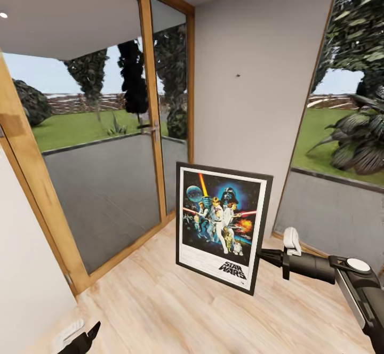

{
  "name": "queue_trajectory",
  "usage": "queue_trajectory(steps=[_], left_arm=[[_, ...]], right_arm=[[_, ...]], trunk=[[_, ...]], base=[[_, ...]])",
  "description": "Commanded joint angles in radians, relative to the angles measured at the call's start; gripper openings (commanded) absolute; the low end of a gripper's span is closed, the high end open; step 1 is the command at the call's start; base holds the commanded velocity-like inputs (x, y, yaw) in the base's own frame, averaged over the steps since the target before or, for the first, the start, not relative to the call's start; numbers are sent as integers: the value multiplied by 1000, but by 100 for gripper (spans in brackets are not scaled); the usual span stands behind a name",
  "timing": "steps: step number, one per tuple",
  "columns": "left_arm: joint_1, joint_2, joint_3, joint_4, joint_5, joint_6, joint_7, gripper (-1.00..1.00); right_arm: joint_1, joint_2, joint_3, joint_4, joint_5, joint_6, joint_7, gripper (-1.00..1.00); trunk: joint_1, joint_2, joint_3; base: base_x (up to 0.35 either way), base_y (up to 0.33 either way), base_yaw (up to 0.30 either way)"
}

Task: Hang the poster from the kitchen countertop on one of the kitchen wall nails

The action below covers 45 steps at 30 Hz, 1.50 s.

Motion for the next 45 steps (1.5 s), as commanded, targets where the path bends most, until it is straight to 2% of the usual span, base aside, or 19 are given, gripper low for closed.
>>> queue_trajectory(steps=[1, 17, 33, 45], left_arm=[[0, 0, 1, 2, 7, -1, -6, 100], [0, 0, 1, 2, 7, -1, -6, 100], [0, 2, 1, 2, 7, -1, -6, 100], [0, 2, 1, 2, 7, -1, -6, 100]], right_arm=[[-1, 0, 0, 0, -5, 13, 6, -100], [-1, 0, 0, 0, -5, 13, 6, -100], [9, 0, 0, -1, -5, 13, 6, -100], [11, 0, 0, -1, -5, 13, 6, -100]], trunk=[[1, -1, -1], [1, -1, -1], [1, -1, -1], [1, -1, -1]], base=[[245, 288, -228], [222, 305, -290], [201, 314, -38], [199, 315, -234]])
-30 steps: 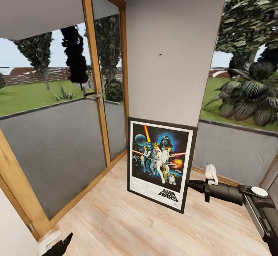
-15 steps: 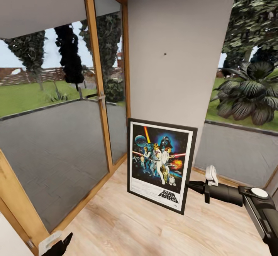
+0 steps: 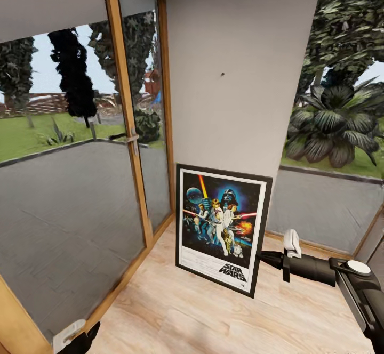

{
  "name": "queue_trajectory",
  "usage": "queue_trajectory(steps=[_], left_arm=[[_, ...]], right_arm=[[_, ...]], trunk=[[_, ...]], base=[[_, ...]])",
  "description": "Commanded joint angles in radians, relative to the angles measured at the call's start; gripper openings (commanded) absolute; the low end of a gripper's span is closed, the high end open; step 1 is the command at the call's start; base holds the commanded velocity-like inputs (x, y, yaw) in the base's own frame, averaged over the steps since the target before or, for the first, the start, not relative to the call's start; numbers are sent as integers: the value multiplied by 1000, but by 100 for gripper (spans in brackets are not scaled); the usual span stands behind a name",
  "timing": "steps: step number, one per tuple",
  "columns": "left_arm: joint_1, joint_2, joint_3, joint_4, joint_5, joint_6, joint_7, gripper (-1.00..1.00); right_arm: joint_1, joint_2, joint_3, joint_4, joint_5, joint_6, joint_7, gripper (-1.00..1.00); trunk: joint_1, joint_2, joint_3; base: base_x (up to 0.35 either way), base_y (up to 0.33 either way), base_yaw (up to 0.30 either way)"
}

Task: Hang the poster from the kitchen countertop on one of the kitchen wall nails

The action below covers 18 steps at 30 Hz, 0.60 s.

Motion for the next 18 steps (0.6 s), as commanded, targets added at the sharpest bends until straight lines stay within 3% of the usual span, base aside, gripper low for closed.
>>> queue_trajectory(steps=[1, 18], left_arm=[[0, 0, 1, 2, 7, -1, -6, 100], [0, 0, 1, 2, 7, -1, -6, 100]], right_arm=[[-1, 0, 0, 0, -5, 13, 6, -100], [0, 0, 0, -1, -5, 13, 6, -100]], trunk=[[1, -1, -1], [1, -1, -1]], base=[[199, 315, -271], [197, 315, -295]])
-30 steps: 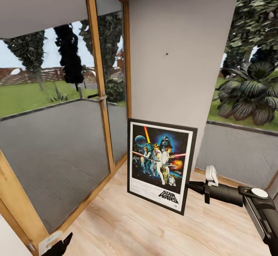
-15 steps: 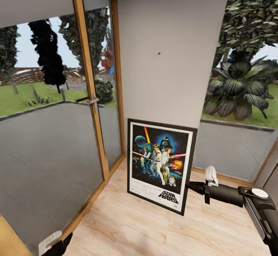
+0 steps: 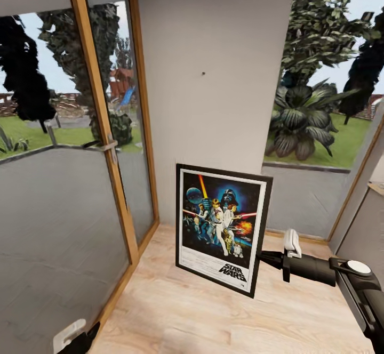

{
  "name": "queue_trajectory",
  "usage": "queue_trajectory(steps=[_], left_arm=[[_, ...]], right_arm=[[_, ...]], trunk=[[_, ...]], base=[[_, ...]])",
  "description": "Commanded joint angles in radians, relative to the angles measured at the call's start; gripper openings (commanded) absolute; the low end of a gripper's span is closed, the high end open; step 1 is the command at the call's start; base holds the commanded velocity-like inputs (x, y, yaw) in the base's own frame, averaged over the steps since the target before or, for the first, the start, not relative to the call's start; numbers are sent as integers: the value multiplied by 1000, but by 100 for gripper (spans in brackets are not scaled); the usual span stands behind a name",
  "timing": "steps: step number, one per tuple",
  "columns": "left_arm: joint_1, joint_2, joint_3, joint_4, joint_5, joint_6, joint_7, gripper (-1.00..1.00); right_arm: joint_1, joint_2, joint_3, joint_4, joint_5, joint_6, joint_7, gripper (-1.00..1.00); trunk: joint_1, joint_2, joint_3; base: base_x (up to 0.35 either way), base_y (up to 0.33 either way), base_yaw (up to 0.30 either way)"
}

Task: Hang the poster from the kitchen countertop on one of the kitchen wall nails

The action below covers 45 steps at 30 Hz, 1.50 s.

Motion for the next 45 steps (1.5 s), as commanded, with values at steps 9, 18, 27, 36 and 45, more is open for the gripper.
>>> queue_trajectory(steps=[9, 18, 27, 36, 45], left_arm=[[0, 0, 1, 2, 7, -2, -6, 100], [0, 0, 1, 2, 7, -3, -6, 100], [0, 0, 3, 2, 7, -25, -6, 100], [0, 0, 3, 2, 7, -27, -6, 100], [0, 0, 3, 2, 7, -27, -6, 100]], right_arm=[[-1, 0, 0, 0, -5, 13, 6, -100], [-1, 0, 0, 0, -5, 13, 6, -100], [-1, 0, 0, -4, -5, 13, 6, -100], [4, 0, 0, -6, -5, 12, 6, -100], [5, 0, 0, -6, -5, 12, 6, -100]], trunk=[[1, -1, -1], [1, -1, -1], [1, -1, -1], [1, -1, -1], [1, -1, -1]], base=[[199, 313, -300], [290, 111, -300], [52, 4, -118], [49, 0, -4], [318, 0, 0]])
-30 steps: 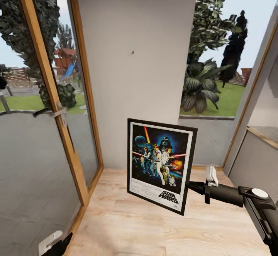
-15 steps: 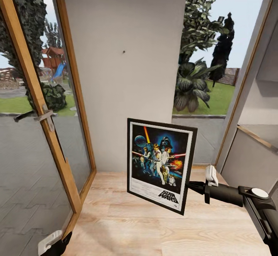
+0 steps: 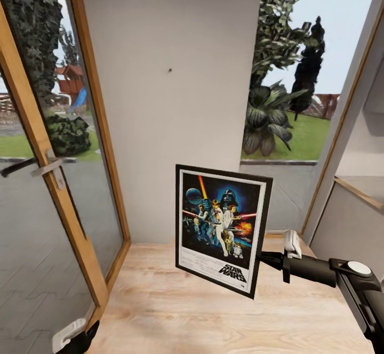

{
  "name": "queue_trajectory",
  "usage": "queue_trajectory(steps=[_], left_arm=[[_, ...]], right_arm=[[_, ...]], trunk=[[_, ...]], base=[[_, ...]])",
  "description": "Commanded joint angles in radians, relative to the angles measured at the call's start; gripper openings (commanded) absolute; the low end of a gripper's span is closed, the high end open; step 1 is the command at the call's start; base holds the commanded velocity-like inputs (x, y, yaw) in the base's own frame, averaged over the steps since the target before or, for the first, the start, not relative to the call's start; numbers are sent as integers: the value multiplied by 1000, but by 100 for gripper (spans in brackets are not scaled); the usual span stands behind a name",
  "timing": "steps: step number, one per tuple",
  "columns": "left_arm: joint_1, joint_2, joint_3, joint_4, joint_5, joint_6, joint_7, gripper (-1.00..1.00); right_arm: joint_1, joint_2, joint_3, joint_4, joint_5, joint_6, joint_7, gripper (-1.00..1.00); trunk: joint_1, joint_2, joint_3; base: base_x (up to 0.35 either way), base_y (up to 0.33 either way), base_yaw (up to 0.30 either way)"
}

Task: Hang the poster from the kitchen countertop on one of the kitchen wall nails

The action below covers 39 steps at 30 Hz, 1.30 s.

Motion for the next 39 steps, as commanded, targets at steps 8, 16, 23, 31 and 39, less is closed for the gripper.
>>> queue_trajectory(steps=[8, 16, 23, 31, 39], left_arm=[[-1, 0, 1, 2, 7, -1, -6, 100], [-1, 0, 1, 2, 7, -1, -6, 100], [-1, -3, 4, 70, 5, -4, -8, 100], [0, -2, 4, 191, 4, -7, -8, 100], [13, -3, 4, 208, 3, -7, -8, 100]], right_arm=[[0, 0, 0, 0, -6, 13, 5, -100], [0, 0, 0, 0, -6, 13, 5, -100], [0, 0, 2, -15, -6, 15, 5, -100], [-6, 0, 6, -35, -30, 33, 3, -100], [-61, 24, 6, -108, -50, 206, 0, -100]], trunk=[[1, -1, -1], [1, -1, -1], [1, -1, -1], [1, -1, -1], [1, -1, -1]], base=[[337, 0, 0], [339, 0, 0], [160, 0, 0], [3, 0, 0], [0, 0, 0]])
